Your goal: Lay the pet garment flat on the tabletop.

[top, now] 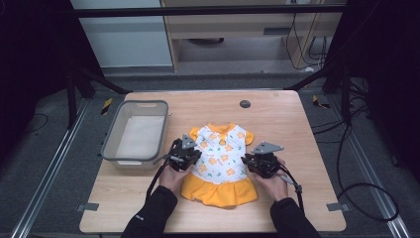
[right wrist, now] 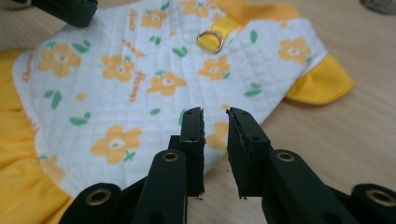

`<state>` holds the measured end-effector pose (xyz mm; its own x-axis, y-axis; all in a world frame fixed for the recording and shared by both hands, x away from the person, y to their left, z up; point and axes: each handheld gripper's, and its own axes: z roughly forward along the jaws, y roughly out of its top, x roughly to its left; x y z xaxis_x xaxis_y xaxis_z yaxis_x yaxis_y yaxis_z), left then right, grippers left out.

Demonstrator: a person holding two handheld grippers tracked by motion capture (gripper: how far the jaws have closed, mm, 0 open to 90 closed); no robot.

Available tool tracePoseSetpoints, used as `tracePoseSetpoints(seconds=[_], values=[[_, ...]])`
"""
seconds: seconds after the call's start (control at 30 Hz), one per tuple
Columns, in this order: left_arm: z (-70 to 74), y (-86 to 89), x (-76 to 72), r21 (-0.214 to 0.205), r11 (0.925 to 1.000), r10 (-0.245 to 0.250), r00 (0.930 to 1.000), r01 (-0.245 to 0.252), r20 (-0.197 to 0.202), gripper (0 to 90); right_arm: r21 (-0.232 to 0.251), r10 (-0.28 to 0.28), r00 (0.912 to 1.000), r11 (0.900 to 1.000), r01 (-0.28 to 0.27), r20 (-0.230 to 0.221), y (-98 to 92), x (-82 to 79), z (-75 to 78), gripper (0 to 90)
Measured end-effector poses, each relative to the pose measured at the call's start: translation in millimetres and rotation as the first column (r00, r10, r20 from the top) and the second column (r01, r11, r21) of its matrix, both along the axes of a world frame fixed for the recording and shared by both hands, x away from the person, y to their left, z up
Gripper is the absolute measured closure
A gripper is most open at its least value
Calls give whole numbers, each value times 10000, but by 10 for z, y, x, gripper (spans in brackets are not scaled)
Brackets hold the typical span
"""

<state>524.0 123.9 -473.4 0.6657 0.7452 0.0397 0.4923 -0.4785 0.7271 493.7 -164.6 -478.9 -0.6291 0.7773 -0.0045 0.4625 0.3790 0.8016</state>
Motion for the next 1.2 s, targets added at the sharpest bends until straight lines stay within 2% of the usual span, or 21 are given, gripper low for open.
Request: tracePoseSetpoints(seconds=[0.23,0.27,0.37,0.47,0.57,0.63,0.7,0.77,0.8,0.83,0.87,0.93,1.03,1.13,1.2], values=[[-182,7,-19,509,9987,-33,9987,59,-508,834,-553,76,9988,9984,-102,-477,67,42,-179,767],[-192,9,-33,450,9990,-24,9992,42,-400,830,-647,23,9986,9979,-57,-525,70,54,-195,768],[-191,5,-45,272,9996,41,9983,-25,-580,830,-882,-161,9984,9960,113,-543,53,125,-223,773],[-205,3,-69,100,9999,-28,9983,34,-577,829,-1156,-372,9983,9928,317,-457,40,176,-213,778],[-205,-13,-79,125,9998,-119,9987,126,-503,814,-1086,-496,9980,9931,449,-404,20,213,-222,785],[-183,-1,-78,69,9999,-73,9989,76,-472,771,-1100,-504,9978,9929,454,-428,21,202,-212,791],[-119,42,-82,-392,9992,-19,9985,-3,-540,731,-960,-436,9985,9946,403,-328,12,169,-172,800],[-30,76,-122,-963,9953,27,9990,-70,-445,734,-597,-334,9992,9977,321,-200,-8,118,-96,821],[13,89,-148,-1096,9940,-87,9989,37,-451,738,-450,-214,9997,9988,208,-116,-21,84,-53,836],[48,91,-187,-1092,9939,-226,9989,180,-410,741,-254,-114,9999,9996,111,-87,-27,41,-17,847],[69,88,-236,-880,9954,-405,9986,375,-330,743,-76,12,10000,10000,-13,-84,-32,-8,12,857],[57,85,-338,-683,9953,-714,9966,685,-410,743,189,381,9991,9991,-378,-191,-34,-107,35,880],[-42,86,-464,-429,9918,-1226,9910,1204,-534,744,69,857,9953,9963,-855,-452,-20,-245,-5,895],[-127,80,-517,-75,9903,-1387,9875,1385,-754,747,83,975,9918,9952,-971,-827,-22,-346,-78,898],[-149,80,-540,-131,9906,-1370,9873,1364,-805,747,-91,1050,9899,9943,-1064,-950,-22,-399,-109,898]])
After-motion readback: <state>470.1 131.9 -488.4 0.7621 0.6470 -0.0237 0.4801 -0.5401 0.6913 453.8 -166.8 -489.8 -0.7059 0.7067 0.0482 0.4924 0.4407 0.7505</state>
